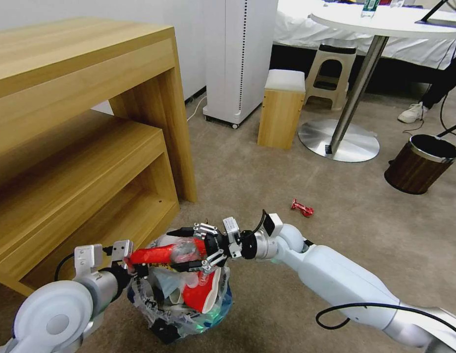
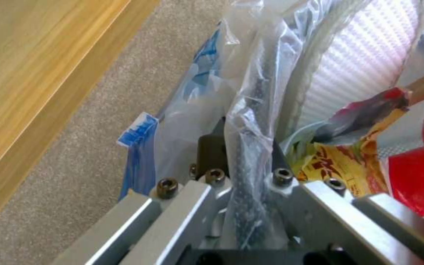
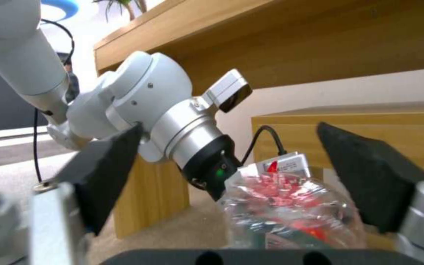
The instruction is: Pick up the trash bin and place the garbage on the floor into it.
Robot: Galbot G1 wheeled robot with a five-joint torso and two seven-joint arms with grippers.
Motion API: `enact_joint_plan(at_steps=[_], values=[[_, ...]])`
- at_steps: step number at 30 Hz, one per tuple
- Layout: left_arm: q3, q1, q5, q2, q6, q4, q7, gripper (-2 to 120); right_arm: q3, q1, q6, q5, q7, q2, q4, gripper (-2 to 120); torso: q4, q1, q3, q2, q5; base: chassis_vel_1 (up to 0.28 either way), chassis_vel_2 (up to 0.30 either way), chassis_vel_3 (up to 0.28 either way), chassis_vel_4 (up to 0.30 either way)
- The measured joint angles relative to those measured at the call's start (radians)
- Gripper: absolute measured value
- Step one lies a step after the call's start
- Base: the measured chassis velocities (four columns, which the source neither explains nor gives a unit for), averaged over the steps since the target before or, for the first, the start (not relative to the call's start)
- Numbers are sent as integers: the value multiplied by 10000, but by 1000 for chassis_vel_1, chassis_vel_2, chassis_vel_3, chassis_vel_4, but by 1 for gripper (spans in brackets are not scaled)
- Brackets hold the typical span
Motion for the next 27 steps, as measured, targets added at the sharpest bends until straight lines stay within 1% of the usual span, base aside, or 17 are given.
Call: enact_joint_plan(at_steps=[4,7,8,10,11,12,14,15,18,19,20,21,22,23,25,26,27], values=[[-48,43,6,17,0,-41,0,1,192,-16,-2,6,50,-34,69,100,0,0,0,0,0,0,0,0,0],[-162,55,-32,89,-2,-105,-14,1,620,-18,-1,80,620,-71,231,100,0,0,0,0,1,0,0,0,0],[-162,55,-32,89,-2,-105,-14,1,620,-18,-1,80,620,-71,231,100,0,0,0,0,1,0,0,0,0],[-192,55,-63,100,-15,-135,-59,1,940,-1,96,116,1402,-112,350,100,0,0,0,0,1,0,0,0,0],[-202,59,-78,99,-41,-144,-106,1,1203,29,258,140,2324,-208,487,100,0,0,0,0,1,0,0,0,0],[-202,59,-78,99,-41,-144,-106,1,1203,29,258,140,2324,-208,487,100,0,0,0,0,1,0,0,0,0],[-209,65,-99,94,-57,-144,-133,1,1586,22,449,274,3279,-448,749,100,1,0,0,0,1,0,0,0,0],[-209,65,-99,94,-57,-144,-133,1,1586,22,449,274,3279,-448,749,100,1,0,0,0,1,0,0,0,0],[-230,37,-208,94,-65,-134,-178,1,2172,-167,472,326,3777,-796,1110,100,0,0,0,0,1,0,0,0,0],[-239,23,-289,93,-64,-134,-228,1,2657,-360,274,70,4177,-990,1348,100,0,0,0,0,2,0,0,0,0],[-239,23,-289,93,-64,-134,-228,1,2657,-360,274,70,4177,-990,1348,100,0,0,0,0,2,0,0,0,0],[-251,19,-389,83,-65,-154,-331,1,3185,-621,-66,-291,4794,-1189,1620,100,0,0,0,0,2,0,0,0,0],[-265,21,-462,75,-55,-180,-421,1,3457,-776,-287,-538,5230,-1293,1755,100,0,0,0,1,2,0,0,0,0],[-265,21,-462,75,-55,-180,-421,1,3457,-776,-287,-538,5230,-1293,1755,100,0,0,0,1,2,0,0,0,0],[-295,76,-515,54,-3,-270,-543,1,4477,-1379,-1125,-1480,7099,-1648,2198,100,0,0,0,0,1,0,0,0,0],[-295,76,-515,54,-3,-270,-543,1,4477,-1379,-1125,-1480,7099,-1648,2198,100,0,0,0,0,1,0,0,0,0],[-303,105,-437,27,0,-298,-551,1,5005,-1801,-1403,-1978,8142,-1835,2364,100,-1,0,0,0,3,0,0,0,0]])
